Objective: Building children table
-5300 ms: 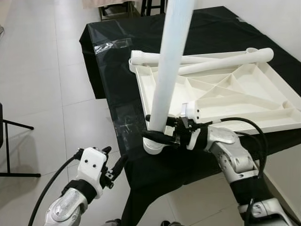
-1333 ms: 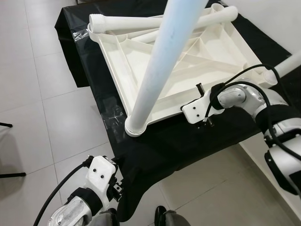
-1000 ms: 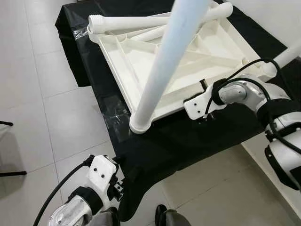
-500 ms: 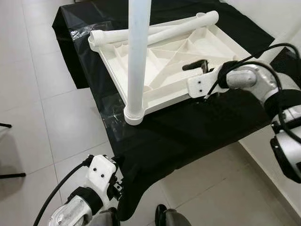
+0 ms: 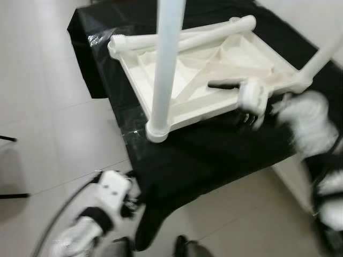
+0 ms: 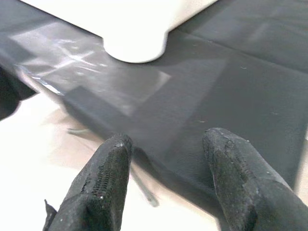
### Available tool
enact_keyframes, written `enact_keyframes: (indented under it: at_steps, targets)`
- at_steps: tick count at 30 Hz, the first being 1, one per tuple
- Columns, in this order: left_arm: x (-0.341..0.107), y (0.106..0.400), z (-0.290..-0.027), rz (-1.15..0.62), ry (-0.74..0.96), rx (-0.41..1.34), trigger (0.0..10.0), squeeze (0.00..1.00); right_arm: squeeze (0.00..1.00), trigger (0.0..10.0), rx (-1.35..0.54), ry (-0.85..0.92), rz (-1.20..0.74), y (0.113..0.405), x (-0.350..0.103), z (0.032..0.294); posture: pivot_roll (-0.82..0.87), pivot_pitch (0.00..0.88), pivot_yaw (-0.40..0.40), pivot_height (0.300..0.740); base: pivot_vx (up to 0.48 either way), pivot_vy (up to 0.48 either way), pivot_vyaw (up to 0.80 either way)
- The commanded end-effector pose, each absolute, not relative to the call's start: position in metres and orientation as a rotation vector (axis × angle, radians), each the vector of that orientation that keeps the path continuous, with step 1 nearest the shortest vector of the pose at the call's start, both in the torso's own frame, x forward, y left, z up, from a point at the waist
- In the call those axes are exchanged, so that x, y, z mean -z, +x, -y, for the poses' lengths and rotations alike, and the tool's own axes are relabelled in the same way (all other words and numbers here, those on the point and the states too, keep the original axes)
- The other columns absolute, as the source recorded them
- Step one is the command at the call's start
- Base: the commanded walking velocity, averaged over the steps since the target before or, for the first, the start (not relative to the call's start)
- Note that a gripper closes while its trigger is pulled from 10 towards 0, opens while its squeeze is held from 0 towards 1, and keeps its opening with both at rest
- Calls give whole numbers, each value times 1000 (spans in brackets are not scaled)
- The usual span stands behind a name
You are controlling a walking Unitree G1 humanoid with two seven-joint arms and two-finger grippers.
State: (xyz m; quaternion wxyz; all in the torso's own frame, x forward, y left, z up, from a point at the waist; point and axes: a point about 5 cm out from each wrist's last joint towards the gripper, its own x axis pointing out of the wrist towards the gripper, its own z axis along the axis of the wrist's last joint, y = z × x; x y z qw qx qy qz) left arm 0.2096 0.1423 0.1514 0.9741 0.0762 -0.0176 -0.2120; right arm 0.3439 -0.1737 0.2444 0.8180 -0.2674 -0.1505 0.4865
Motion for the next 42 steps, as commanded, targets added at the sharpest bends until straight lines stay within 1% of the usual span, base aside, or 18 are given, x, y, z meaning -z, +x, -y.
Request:
enact_keyframes:
  at_steps: [1,2,3,5,9,11,12,14,15,19,20,23,24,25,26,28,36,42]
  targets:
    - [-147,212,-149,25,153,377,10000,0,580,10000,-817,-279,395,339,-228,156,40,244,-73,740,0,0,0]
    - [-149,214,-152,33,149,357,10000,0,584,10000,-732,-178,387,337,-214,149,38,240,-69,740,0,0,0]
    - [-149,214,-152,33,149,357,10000,0,584,10000,-732,-178,387,337,-214,149,38,240,-69,740,0,0,0]
    - [-149,215,-154,38,146,343,10000,0,576,10000,-663,-87,372,332,-198,142,34,233,-63,740,0,0,0]
    - [-149,217,-154,38,145,343,10000,0,573,10000,-659,-24,356,326,-187,135,26,219,-57,740,0,0,0]
    - [-149,217,-154,38,145,343,10000,0,573,10000,-659,-24,356,326,-187,135,26,219,-57,740,0,0,0]
    - [-147,219,-152,40,141,341,10000,0,941,10000,-688,74,317,319,-181,134,31,201,-67,740,0,0,0]
    - [-147,219,-152,40,141,341,10000,0,941,10000,-688,74,317,319,-181,134,31,201,-67,740,0,0,0]
    - [-146,219,-151,42,139,332,10000,0,1000,10000,-713,153,282,310,-182,134,34,196,-69,740,0,0,0]
    - [-144,218,-152,39,134,323,10000,0,1000,10000,-701,160,284,308,-182,134,33,191,-68,740,0,0,0]
    - [-142,217,-152,33,131,319,10000,0,1000,10000,-665,163,278,306,-181,132,36,187,-70,740,0,0,0]
    - [-139,217,-152,24,127,318,10000,0,1000,10000,-638,159,265,303,-179,130,35,183,-69,740,0,0,0]
    - [-137,217,-152,17,124,320,10000,0,31,10000,-618,162,243,302,-174,127,33,179,-70,740,0,0,0]
    - [-137,217,-152,17,124,320,10000,0,31,10000,-618,162,243,302,-174,127,33,179,-70,740,0,0,0]
    - [-135,217,-151,14,121,323,10000,0,0,10000,-610,159,220,299,-168,123,32,178,-70,740,0,0,0]
    - [-133,217,-149,10,116,322,10000,0,0,10000,-609,157,174,297,-158,118,35,180,-70,740,0,0,0]
    - [-130,216,-148,3,108,317,10000,0,0,10000,-601,180,91,296,-151,117,33,185,-73,740,0,0,0]
    - [-130,217,-148,2,102,315,10000,0,0,10000,-596,176,80,296,-151,116,32,188,-75,740,0,0,0]
